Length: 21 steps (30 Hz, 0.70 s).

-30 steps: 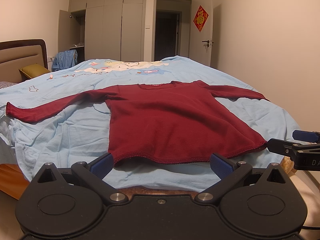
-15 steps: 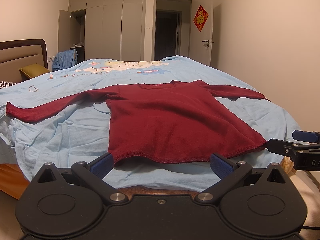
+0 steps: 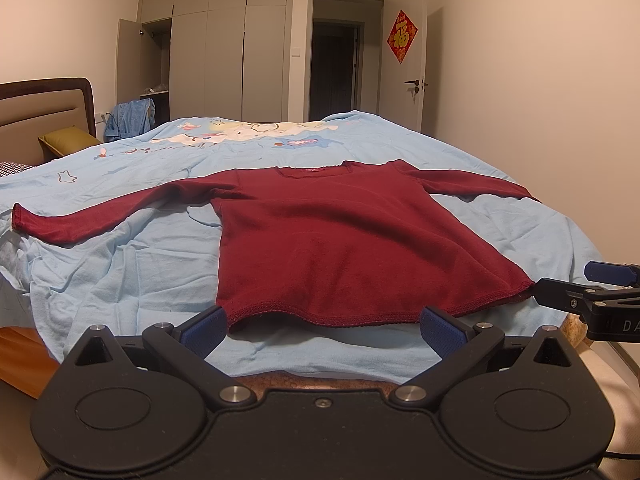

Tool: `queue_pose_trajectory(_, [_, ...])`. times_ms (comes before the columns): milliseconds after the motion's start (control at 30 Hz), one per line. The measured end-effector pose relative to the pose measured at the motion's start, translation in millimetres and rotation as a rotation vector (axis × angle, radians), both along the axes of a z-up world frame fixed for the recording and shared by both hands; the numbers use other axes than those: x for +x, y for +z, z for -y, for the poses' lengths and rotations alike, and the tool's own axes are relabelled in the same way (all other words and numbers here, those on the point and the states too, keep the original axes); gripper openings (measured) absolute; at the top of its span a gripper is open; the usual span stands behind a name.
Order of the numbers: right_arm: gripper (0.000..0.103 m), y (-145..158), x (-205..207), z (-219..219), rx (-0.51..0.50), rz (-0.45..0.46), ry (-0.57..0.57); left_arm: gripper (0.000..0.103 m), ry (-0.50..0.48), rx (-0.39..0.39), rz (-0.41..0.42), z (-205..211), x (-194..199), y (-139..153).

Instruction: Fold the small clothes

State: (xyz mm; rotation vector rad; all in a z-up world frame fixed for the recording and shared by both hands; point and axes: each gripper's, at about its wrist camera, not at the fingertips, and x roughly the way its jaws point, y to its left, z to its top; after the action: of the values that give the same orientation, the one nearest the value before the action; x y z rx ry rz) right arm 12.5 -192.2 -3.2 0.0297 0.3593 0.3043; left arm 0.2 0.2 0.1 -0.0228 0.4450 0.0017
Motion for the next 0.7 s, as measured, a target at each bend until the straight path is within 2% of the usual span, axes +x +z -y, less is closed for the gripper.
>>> queue_pose_trajectory(700, [0.103,0.1,-0.3,0.8,0.0,-0.001,0.002,0.102,0.0,0.0,-0.001,0.0,0.0,0.0])
